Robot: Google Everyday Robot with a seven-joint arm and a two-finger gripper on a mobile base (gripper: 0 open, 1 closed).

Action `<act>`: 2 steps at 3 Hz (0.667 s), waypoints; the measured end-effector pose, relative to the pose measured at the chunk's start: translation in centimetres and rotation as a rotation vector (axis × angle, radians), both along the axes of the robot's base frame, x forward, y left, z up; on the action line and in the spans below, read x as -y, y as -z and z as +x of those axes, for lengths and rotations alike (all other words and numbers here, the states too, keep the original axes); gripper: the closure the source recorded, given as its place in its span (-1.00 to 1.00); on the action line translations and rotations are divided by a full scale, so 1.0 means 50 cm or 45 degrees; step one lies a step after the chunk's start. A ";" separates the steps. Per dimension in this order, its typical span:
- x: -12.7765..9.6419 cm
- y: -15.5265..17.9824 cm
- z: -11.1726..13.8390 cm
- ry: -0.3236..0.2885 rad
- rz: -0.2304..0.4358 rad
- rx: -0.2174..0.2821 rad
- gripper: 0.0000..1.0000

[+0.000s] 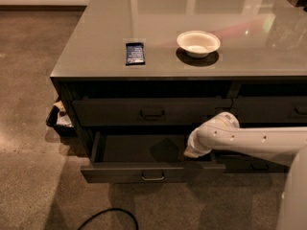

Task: Open middle drawer

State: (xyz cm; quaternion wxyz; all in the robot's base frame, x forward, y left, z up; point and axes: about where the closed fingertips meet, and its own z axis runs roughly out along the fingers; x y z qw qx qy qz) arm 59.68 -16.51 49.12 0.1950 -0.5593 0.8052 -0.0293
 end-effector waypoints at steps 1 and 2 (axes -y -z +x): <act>-0.005 0.022 0.042 0.005 0.018 -0.005 0.68; -0.006 0.056 0.066 0.012 0.042 -0.046 0.68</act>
Offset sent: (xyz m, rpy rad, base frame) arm 0.0486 0.0020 -0.0471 0.0580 0.0749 -0.0171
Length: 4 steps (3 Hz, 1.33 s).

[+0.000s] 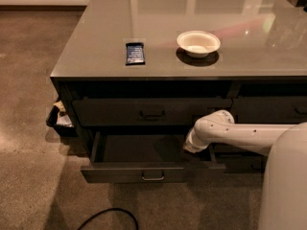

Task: Open middle drawer

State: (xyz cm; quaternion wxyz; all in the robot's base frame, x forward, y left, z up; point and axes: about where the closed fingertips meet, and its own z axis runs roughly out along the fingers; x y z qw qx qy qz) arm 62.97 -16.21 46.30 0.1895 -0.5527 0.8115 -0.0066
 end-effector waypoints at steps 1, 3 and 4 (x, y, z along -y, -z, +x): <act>-0.002 0.032 0.001 -0.003 0.020 -0.056 0.22; 0.000 0.063 -0.021 -0.026 0.031 -0.144 -0.71; -0.003 0.076 -0.028 -0.052 0.035 -0.177 -1.00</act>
Offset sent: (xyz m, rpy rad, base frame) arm -0.0088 0.0002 -0.0353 0.0276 0.1307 0.0181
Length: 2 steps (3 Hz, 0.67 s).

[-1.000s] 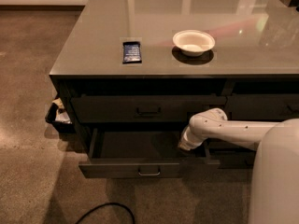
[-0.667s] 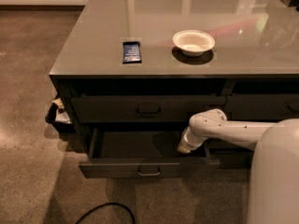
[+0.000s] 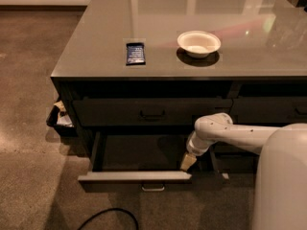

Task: Open middle drawer

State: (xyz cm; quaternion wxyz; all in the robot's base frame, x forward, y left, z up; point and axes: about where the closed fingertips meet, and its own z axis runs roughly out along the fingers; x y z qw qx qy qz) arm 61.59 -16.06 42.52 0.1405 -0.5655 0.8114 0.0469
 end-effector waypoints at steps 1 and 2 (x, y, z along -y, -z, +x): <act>-0.007 0.011 -0.008 -0.048 -0.010 -0.040 -1.00; -0.007 0.011 -0.010 -0.050 -0.010 -0.040 -1.00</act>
Offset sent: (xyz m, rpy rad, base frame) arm -0.0038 0.0030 -0.0032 -0.0167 0.0393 0.0535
